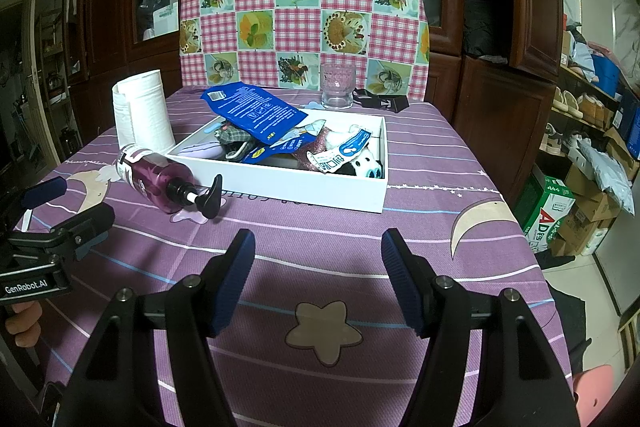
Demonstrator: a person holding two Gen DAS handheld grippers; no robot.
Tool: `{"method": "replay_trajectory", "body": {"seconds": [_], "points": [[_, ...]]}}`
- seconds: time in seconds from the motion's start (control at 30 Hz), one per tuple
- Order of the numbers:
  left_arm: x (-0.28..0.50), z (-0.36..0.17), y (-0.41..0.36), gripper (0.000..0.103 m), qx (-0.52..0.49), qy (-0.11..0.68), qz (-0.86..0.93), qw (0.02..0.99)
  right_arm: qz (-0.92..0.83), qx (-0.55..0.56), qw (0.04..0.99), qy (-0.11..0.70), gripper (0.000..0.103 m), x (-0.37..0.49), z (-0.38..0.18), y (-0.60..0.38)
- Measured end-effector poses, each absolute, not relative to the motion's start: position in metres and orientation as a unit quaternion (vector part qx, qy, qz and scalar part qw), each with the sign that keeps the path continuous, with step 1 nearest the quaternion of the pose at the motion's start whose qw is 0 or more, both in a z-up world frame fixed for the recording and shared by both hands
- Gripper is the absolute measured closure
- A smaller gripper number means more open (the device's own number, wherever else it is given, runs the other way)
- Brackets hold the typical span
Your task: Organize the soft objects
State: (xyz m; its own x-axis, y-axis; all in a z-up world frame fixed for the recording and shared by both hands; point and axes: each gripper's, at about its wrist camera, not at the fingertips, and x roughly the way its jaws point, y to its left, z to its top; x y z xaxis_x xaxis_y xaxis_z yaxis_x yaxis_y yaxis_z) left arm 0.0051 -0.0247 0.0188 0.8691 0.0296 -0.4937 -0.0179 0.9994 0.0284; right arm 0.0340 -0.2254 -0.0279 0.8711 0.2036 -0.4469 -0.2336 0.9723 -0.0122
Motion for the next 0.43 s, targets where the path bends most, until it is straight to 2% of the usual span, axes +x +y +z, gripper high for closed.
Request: {"method": "replay_trajectory", "body": {"seconds": [0.43], "points": [[0.0002,0.0228,-0.0238,0.0,0.003,0.243,0.001,0.97,0.113,-0.033,0.967,0.228,0.037,0.0339,-0.0275,-0.2247]]}}
